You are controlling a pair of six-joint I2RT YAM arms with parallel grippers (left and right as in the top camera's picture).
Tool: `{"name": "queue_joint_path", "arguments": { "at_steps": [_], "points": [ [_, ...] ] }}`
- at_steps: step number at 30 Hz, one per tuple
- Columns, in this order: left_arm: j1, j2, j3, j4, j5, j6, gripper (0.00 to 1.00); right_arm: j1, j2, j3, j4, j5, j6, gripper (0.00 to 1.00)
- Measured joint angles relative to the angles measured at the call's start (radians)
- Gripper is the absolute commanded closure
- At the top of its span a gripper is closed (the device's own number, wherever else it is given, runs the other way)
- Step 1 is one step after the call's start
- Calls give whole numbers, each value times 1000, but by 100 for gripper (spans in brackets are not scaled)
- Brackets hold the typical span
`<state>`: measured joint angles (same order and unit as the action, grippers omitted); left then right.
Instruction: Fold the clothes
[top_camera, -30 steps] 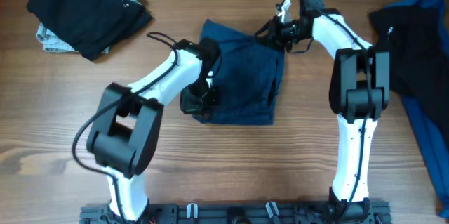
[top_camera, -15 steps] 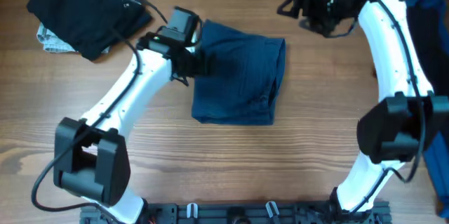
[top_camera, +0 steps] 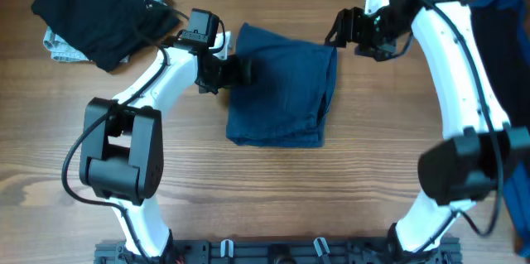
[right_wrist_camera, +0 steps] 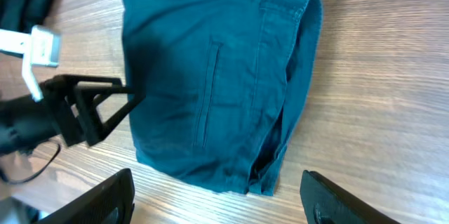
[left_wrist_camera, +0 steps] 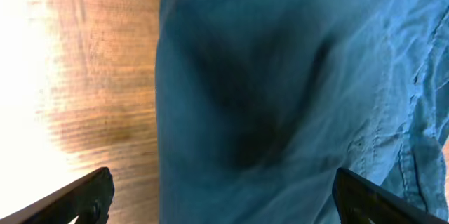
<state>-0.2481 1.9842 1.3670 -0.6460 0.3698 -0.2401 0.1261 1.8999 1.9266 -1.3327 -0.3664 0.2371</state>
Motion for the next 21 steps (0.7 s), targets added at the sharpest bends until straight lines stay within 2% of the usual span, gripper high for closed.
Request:
{"name": "queue_joint_path", "arguments": {
  "at_steps": [4, 13, 18, 20, 21],
  "points": [
    [4, 6, 0, 29, 5, 19, 0, 22, -104, 0, -41, 50, 12, 25],
    [10, 84, 8, 91, 135, 30, 1, 80, -318, 0, -116, 61, 20, 24],
    [10, 98, 14, 89, 200, 31, 5, 81, -354, 0, -123, 61, 20, 24],
    [10, 103, 16, 85, 221, 34, 19, 81, -354, 0, -123, 61, 23, 23],
    [8, 106, 17, 83, 227, 39, 34, 81, -354, 0, -123, 61, 23, 23]
  ]
}}
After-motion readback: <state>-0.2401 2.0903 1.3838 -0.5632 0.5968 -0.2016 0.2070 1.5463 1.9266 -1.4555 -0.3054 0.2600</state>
